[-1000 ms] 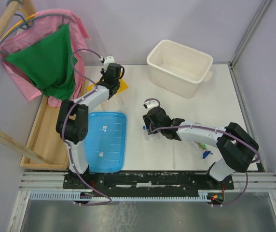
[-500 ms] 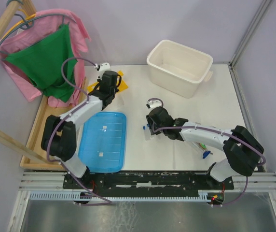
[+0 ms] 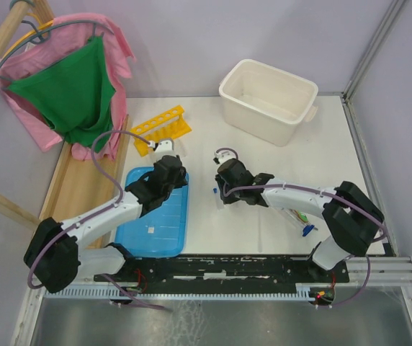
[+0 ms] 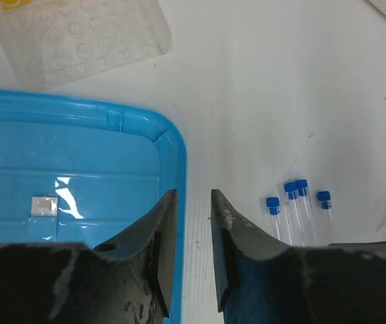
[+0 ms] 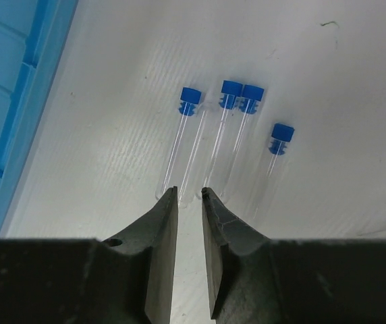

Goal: Organize the chemistry lab equipment
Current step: Pick up the test tube at the center of the board.

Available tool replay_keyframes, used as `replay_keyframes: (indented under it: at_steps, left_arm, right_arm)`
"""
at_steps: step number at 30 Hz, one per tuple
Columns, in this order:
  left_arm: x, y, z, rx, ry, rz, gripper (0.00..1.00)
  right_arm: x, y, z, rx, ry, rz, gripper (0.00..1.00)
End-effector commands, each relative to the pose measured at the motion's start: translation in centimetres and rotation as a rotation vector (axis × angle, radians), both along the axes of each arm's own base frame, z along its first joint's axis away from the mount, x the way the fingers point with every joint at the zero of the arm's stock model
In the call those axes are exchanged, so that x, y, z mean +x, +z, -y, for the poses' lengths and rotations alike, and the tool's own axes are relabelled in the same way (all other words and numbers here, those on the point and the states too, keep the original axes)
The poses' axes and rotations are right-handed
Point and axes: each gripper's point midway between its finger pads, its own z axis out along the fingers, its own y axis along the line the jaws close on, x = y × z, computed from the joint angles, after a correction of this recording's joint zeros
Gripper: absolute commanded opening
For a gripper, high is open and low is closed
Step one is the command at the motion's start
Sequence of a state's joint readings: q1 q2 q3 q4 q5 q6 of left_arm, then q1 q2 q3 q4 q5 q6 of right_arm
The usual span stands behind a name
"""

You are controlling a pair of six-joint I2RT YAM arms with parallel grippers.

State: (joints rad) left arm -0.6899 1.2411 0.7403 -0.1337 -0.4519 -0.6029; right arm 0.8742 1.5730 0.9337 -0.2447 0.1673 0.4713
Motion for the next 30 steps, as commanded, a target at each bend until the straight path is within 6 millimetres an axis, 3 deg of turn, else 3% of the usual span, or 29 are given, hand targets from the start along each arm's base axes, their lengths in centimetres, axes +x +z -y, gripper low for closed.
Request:
replay_keyframes:
  at_steps: [1,11,30]
  left_arm:
    - [-0.8,1.5,-0.2,-0.099,0.041,0.042,0.33]
    - [-2.2,-0.4,-0.2,-0.086,0.018,0.004,0.32]
    - [-2.5,-1.7,0.1,-0.074,0.005,-0.02,0.32]
  right_arm:
    - [0.1,0.4,-2.0,0.054,0.031,-0.039,0.29]
    - [-0.5,-1.3,-2.1,0.013,0.038,-0.086,0.31]
    - [-0.8,-3.1,-2.1,-0.026,0.032,-0.117,0.29]
